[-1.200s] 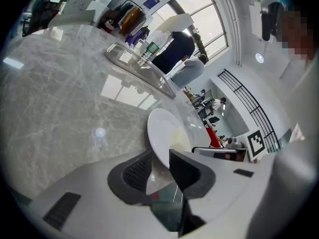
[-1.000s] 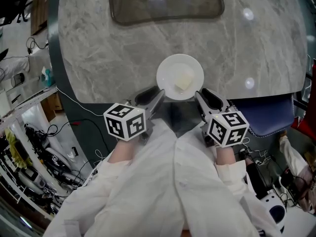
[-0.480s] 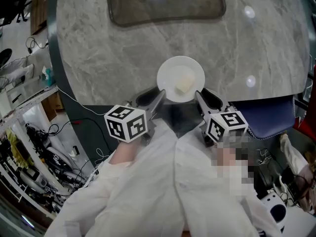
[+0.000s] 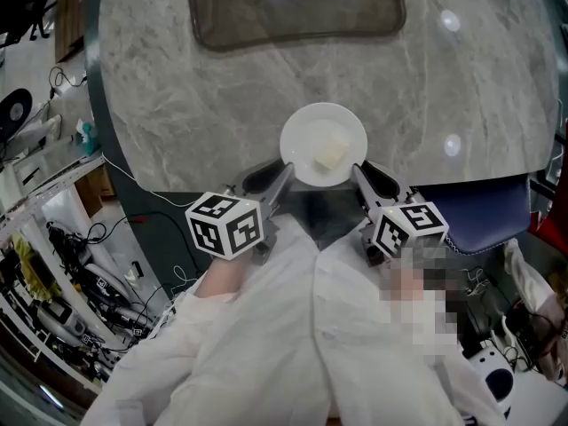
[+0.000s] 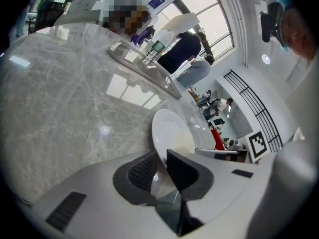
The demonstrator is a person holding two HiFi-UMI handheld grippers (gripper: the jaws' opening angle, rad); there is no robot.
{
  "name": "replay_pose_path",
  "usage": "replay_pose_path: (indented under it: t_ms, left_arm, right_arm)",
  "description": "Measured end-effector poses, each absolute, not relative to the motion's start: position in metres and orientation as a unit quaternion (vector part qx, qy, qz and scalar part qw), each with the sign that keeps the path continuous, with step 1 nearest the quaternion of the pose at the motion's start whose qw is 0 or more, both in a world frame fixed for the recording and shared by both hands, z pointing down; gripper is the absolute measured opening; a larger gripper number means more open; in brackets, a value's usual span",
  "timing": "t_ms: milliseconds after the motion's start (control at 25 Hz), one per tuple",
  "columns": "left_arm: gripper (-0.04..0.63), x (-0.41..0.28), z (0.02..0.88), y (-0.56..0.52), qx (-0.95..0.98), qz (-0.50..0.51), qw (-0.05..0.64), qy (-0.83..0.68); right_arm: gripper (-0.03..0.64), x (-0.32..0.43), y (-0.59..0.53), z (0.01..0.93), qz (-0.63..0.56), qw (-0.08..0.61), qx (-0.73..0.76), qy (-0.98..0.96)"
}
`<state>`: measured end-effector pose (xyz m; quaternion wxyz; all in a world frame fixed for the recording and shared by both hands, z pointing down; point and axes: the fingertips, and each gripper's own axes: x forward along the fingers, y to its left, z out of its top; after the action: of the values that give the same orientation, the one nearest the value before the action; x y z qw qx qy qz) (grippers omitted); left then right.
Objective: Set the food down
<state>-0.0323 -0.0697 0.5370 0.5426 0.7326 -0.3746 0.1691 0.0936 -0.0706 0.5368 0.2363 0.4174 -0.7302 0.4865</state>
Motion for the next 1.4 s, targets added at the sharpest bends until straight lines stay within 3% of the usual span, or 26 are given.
replay_pose_path:
  t_ms: [1400]
  left_arm:
    - [0.071,-0.029,0.487,-0.069,0.754,0.15,0.459,-0.446]
  right_arm:
    - [0.054,0.094,-0.085,0.49,0.45,0.192,0.362,-0.793]
